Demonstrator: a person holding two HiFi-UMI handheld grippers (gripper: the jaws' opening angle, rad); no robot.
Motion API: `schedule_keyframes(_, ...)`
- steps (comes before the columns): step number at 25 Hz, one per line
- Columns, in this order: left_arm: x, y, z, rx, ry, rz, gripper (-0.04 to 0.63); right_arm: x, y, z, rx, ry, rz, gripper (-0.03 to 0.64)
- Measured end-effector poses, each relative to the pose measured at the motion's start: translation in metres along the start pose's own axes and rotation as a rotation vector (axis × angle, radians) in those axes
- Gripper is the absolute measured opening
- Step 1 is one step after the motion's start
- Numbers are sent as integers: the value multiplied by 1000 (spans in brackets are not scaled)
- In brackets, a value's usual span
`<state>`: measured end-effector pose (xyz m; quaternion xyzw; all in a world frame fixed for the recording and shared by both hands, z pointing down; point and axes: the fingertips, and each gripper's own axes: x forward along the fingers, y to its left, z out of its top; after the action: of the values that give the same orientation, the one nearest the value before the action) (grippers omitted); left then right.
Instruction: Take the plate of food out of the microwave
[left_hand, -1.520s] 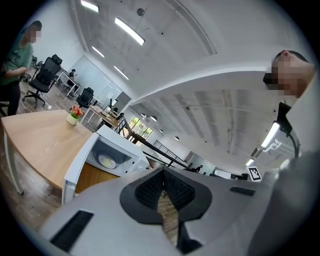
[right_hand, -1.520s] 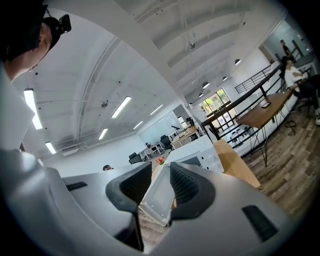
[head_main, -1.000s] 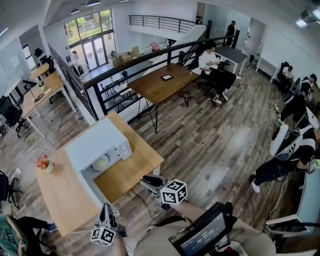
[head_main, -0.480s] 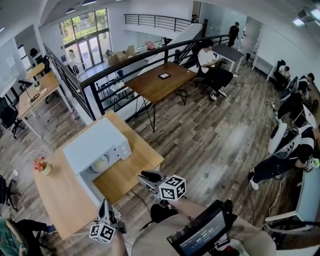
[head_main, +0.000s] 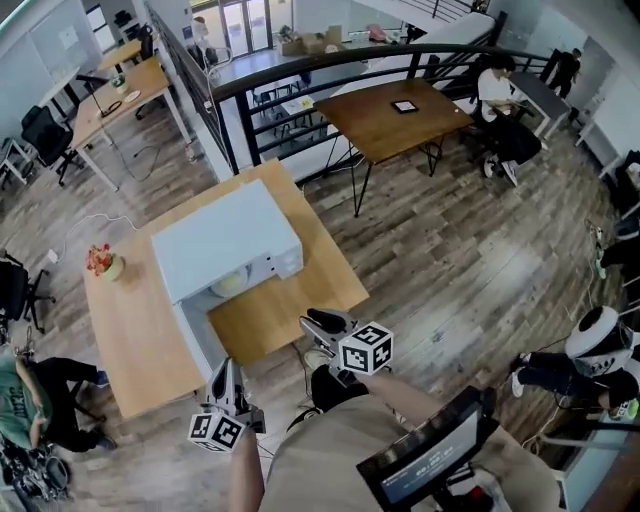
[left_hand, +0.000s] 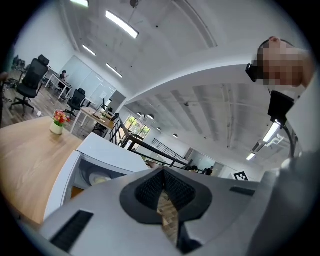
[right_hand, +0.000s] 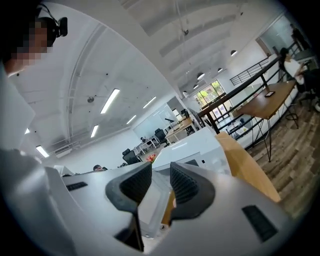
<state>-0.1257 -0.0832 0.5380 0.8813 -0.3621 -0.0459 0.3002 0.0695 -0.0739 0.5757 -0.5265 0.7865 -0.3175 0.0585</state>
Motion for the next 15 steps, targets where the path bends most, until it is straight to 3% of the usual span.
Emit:
schedule_keyframes(6,29,15,1,-13,6,83,5,58,-26,-2,-6,114,44,100)
schedule_keyframes(15,44,39,14,-50,-61,196,5,127,-41,3,-18,213,138,100)
